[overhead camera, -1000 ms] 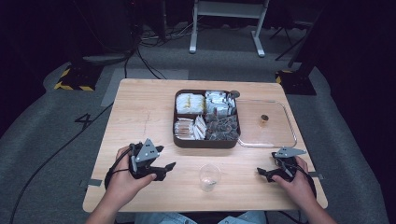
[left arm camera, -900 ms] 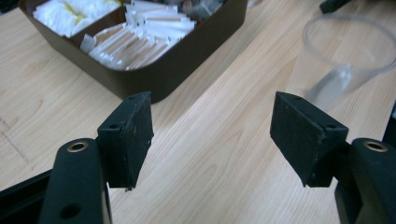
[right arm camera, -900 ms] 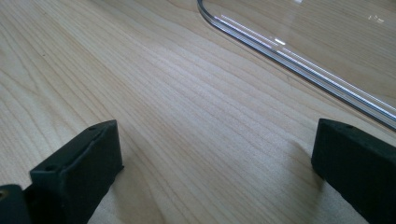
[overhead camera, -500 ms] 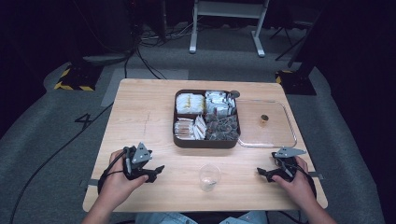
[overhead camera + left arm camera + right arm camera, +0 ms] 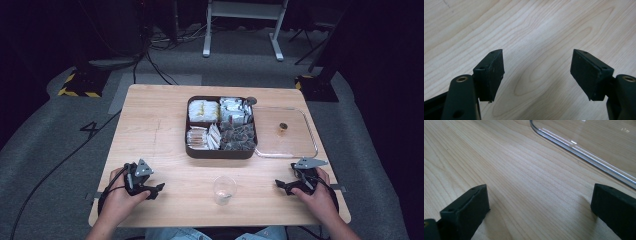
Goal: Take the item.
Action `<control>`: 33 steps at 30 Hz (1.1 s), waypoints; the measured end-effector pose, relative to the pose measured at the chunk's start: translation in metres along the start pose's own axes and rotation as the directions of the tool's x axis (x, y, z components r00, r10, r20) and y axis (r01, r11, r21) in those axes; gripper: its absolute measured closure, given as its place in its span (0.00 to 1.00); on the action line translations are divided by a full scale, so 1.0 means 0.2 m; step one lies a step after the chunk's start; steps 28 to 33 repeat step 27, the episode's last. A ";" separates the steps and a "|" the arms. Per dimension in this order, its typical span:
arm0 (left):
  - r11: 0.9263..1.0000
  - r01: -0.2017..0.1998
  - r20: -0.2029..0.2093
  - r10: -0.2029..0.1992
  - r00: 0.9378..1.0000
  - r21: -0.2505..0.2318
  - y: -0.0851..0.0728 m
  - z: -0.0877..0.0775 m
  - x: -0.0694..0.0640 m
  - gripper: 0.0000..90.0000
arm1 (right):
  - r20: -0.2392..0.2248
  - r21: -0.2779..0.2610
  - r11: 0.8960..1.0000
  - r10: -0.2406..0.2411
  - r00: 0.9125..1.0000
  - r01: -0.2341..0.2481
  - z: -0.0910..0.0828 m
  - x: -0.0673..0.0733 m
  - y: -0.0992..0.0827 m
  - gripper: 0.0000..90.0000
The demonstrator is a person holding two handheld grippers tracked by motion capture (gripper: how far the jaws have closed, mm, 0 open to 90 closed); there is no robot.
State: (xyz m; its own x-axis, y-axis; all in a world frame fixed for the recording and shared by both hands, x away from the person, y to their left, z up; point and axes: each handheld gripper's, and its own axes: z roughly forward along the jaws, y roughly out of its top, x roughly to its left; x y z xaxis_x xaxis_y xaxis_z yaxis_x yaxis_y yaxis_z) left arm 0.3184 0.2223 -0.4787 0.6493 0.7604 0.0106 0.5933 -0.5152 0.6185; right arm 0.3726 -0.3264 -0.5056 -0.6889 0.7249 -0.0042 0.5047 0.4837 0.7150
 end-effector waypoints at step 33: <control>0.994 0.061 -0.011 -0.063 0.998 -0.091 -0.13 0.07 0.07 0.12 | 0.006 0.003 1.000 -0.002 1.000 0.002 0.00 0.00 0.00 0.01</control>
